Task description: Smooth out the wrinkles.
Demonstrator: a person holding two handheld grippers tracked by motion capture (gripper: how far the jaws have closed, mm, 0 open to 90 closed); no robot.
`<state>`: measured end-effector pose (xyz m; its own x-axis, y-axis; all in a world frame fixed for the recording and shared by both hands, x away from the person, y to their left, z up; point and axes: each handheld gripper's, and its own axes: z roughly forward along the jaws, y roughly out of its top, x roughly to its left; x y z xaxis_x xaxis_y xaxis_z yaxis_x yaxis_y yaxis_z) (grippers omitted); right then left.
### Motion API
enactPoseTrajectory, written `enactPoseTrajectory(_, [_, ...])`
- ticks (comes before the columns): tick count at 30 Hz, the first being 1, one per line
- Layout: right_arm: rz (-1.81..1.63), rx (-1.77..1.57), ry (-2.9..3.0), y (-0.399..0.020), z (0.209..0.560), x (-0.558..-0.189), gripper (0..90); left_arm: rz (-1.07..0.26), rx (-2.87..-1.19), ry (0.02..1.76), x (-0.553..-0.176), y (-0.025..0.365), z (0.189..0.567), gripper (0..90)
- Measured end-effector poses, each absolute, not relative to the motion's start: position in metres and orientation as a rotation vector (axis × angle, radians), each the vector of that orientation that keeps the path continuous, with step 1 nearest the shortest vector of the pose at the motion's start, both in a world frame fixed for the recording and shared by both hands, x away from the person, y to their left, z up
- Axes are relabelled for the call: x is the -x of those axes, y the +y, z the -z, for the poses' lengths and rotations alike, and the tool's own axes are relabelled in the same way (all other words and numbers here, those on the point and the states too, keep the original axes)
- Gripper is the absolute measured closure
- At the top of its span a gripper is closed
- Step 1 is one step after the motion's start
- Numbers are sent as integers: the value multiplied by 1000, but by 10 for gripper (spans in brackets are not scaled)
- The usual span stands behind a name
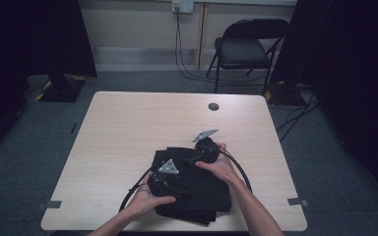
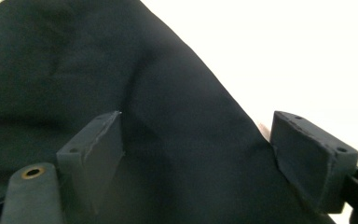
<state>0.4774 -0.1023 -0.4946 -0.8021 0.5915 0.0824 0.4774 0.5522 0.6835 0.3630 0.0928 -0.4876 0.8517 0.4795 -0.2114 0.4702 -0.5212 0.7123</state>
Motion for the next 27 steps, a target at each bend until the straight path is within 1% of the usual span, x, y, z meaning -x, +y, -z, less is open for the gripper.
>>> enactPoseTrajectory(3, [-1083,-892,2633,-103,494,-474,205,-18,-2193,683,-363,93,488,381])
enactPoseTrajectory(6, [-1111,-882,2643,-105,494,-471,295,-15,-2195,681,-363,93,488,382])
enactPoseTrajectory(7, [-1111,-882,2643,-105,494,-471,295,-19,-2195,681,-363,93,488,382])
enactPoseTrajectory(8, [-1142,-883,2648,-108,494,-470,362,-22,-2198,680,-363,93,488,382])
enactPoseTrajectory(9, [-1187,-888,2659,-112,494,-468,450,-22,-2197,680,-363,93,488,384])
enactPoseTrajectory(11, [-1211,-897,2672,-115,494,-467,515,-24,-2196,681,-363,93,489,385])
enactPoseTrajectory(12, [-1228,-904,2682,-117,494,-466,571,-24,-2196,681,-363,93,489,385])
enactPoseTrajectory(15, [-1255,-906,2696,-119,494,-466,663,-25,-2192,686,-362,93,489,387])
enactPoseTrajectory(17, [-1237,-890,2694,-117,491,-463,686,-24,-2186,687,-362,93,489,389])
enactPoseTrajectory(21, [-1238,-874,2670,-118,484,-459,703,0,-2184,683,-363,96,487,386])
enactPoseTrajectory(23, [-1241,-872,2663,-118,482,-457,706,20,-2202,688,-362,96,482,367])
enactPoseTrajectory(24, [-1236,-870,2656,-118,481,-457,707,35,-2210,664,-359,97,478,356])
enactPoseTrajectory(26, [-1230,-869,2653,-117,481,-457,709,40,-2227,638,-353,100,475,373])
enactPoseTrajectory(27, [-1231,-868,2651,-117,481,-457,709,72,-2227,627,-350,102,473,366])
